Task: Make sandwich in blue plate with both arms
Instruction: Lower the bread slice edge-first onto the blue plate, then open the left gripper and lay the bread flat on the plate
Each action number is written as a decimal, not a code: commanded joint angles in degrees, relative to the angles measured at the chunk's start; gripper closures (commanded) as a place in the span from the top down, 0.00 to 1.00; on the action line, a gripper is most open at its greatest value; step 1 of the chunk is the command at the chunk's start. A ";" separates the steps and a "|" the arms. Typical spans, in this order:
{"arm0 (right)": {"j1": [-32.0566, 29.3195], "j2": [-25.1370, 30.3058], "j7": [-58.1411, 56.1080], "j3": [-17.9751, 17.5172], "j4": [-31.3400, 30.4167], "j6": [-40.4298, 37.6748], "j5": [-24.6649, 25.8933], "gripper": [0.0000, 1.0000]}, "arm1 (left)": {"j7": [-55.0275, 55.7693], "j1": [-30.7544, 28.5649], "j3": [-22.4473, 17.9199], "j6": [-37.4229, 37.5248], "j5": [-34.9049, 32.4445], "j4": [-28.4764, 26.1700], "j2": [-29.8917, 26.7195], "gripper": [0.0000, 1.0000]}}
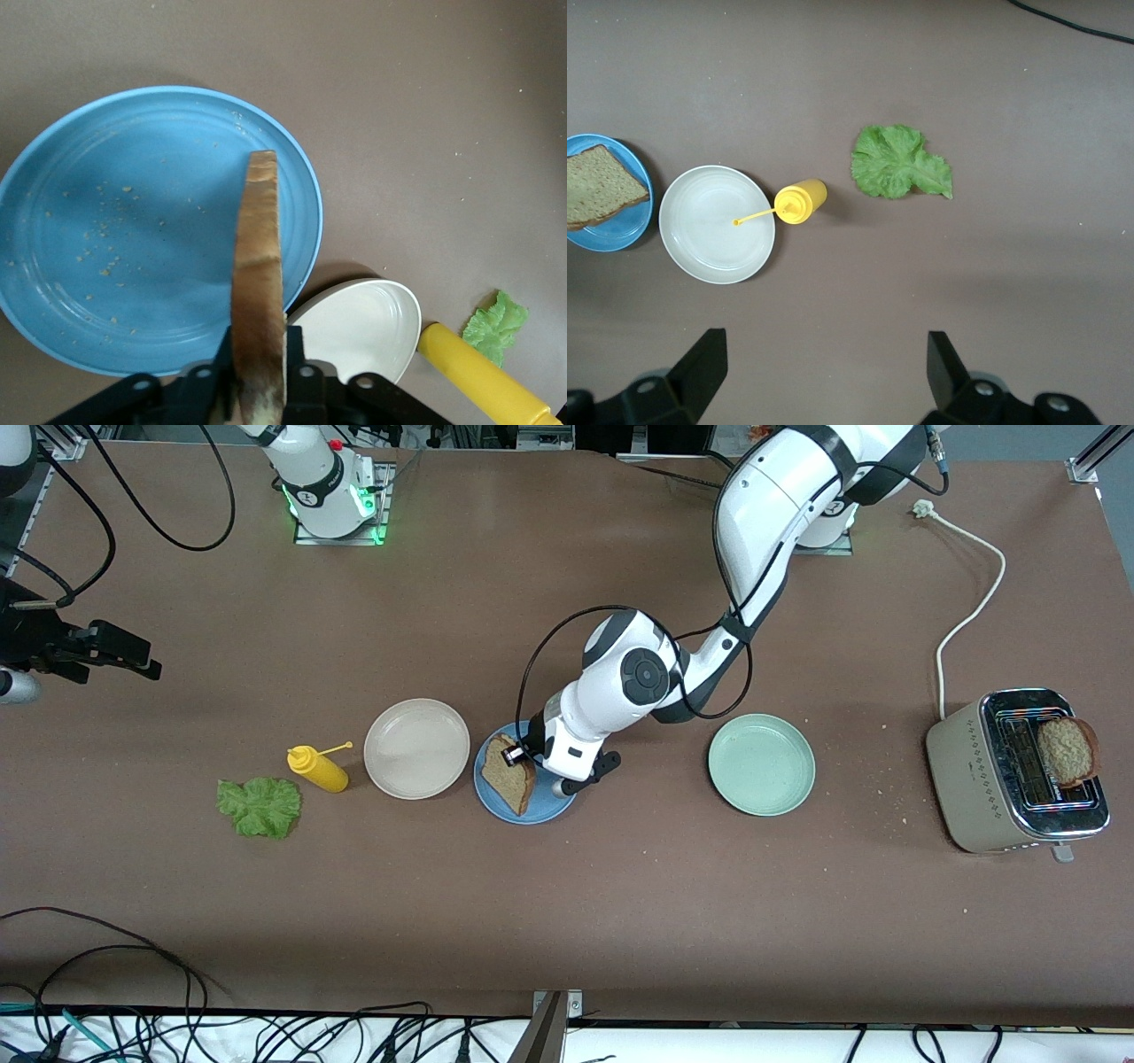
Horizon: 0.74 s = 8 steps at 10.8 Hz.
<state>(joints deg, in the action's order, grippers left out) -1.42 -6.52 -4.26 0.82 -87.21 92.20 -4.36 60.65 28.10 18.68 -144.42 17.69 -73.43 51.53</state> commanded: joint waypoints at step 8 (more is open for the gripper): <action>-0.51 -0.51 -0.75 -0.20 1.34 -0.80 -1.79 1.00 | 0.18 -4.10 -3.38 16.25 -0.28 0.31 -3.97 1.00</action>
<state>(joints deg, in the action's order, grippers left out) -1.42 -6.53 -4.27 0.81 -87.21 92.20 -4.79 60.62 25.20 16.40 -133.96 17.68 -72.98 51.19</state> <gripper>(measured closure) 0.000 0.053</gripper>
